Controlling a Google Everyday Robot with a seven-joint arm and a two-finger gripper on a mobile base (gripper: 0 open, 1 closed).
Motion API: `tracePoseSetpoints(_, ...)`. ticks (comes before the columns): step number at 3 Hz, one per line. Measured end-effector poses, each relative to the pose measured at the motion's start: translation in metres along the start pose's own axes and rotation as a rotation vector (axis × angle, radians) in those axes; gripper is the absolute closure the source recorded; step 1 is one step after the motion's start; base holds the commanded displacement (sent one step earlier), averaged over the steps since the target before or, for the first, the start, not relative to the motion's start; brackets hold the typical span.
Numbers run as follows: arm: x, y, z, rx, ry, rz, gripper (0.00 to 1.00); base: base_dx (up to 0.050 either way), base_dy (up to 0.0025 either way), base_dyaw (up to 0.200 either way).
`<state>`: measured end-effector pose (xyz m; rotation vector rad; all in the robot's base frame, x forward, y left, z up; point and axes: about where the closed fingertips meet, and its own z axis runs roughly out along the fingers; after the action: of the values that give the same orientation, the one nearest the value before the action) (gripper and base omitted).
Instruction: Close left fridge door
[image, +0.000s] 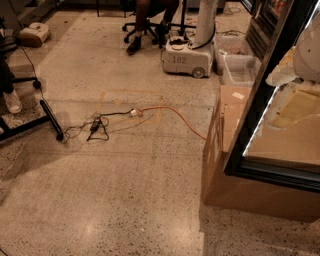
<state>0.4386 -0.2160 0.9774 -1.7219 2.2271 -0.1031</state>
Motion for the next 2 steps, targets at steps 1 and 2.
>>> tracePoseSetpoints(1,0.0,0.0,0.0,0.0,0.0,0.0,0.62,0.0,0.0,0.0)
tracePoseSetpoints(2,0.0,0.0,0.0,0.0,0.0,0.0,0.85,0.0,0.0,0.0)
